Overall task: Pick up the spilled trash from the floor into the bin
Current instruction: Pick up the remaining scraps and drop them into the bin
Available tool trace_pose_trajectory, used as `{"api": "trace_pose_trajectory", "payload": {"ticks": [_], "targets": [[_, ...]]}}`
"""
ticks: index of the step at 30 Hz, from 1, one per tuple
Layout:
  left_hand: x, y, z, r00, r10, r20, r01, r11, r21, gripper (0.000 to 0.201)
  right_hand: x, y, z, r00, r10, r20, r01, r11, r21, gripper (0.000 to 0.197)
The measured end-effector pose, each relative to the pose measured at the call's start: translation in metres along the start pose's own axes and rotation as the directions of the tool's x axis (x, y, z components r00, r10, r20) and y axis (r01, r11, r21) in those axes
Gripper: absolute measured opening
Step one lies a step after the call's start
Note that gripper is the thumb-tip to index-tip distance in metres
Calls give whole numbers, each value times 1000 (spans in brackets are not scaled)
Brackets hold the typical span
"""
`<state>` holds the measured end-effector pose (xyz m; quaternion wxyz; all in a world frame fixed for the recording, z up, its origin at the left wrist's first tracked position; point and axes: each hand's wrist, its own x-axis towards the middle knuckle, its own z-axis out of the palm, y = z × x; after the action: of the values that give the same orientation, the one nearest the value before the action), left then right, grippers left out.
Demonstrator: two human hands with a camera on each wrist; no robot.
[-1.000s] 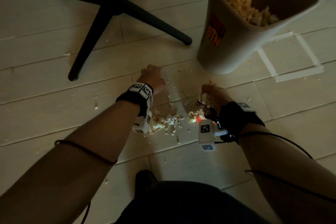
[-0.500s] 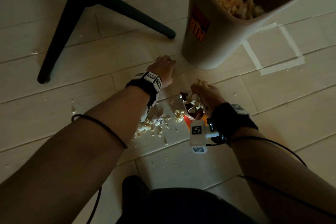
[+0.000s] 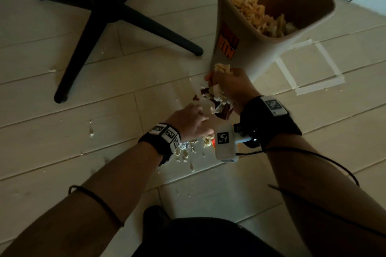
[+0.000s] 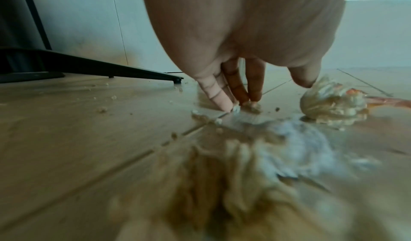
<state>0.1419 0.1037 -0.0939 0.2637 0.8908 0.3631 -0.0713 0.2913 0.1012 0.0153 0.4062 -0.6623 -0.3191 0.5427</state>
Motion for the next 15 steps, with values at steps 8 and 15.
{"api": "trace_pose_trajectory", "payload": {"ticks": [8, 15], "targets": [[-10, 44, 20, 995, -93, 30, 91, 994, 58, 87, -21, -66, -30, 982, -188, 3, 188, 982, 24, 17], [-13, 63, 51, 998, 38, -47, -30, 988, 151, 53, -50, -97, -48, 927, -300, 226, 298, 954, 41, 16]]}}
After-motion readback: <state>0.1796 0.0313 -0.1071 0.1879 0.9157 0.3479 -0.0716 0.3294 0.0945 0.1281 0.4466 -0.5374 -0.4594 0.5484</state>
